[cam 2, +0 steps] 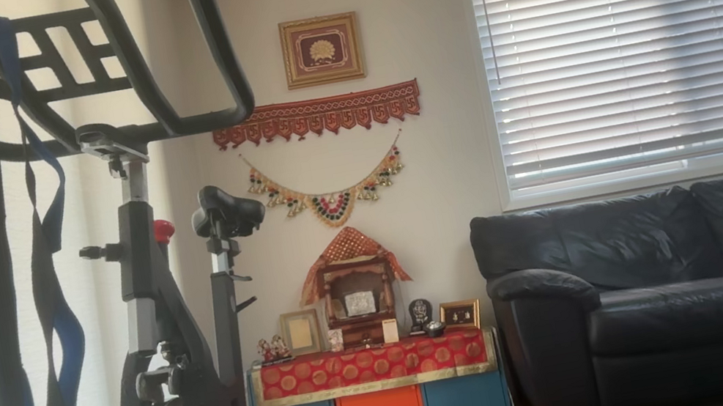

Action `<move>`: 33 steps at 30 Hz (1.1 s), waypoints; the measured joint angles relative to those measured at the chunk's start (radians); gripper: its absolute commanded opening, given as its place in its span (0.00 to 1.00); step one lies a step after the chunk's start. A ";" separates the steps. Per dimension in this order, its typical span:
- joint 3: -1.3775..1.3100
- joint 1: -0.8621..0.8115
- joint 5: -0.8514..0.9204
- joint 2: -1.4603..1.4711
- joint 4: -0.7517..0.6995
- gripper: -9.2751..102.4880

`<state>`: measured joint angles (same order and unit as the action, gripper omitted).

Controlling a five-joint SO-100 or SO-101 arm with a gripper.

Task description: Sort medicines into box.

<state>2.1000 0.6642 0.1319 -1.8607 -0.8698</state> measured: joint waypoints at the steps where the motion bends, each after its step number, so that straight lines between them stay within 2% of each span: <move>1: -0.005 0.000 0.000 0.005 -0.005 0.27; 11: -0.020 0.000 0.000 0.009 -0.035 0.31; 33: -0.058 0.000 0.000 0.041 -0.086 0.30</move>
<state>2.0417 0.6642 0.1319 -1.8193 -0.9557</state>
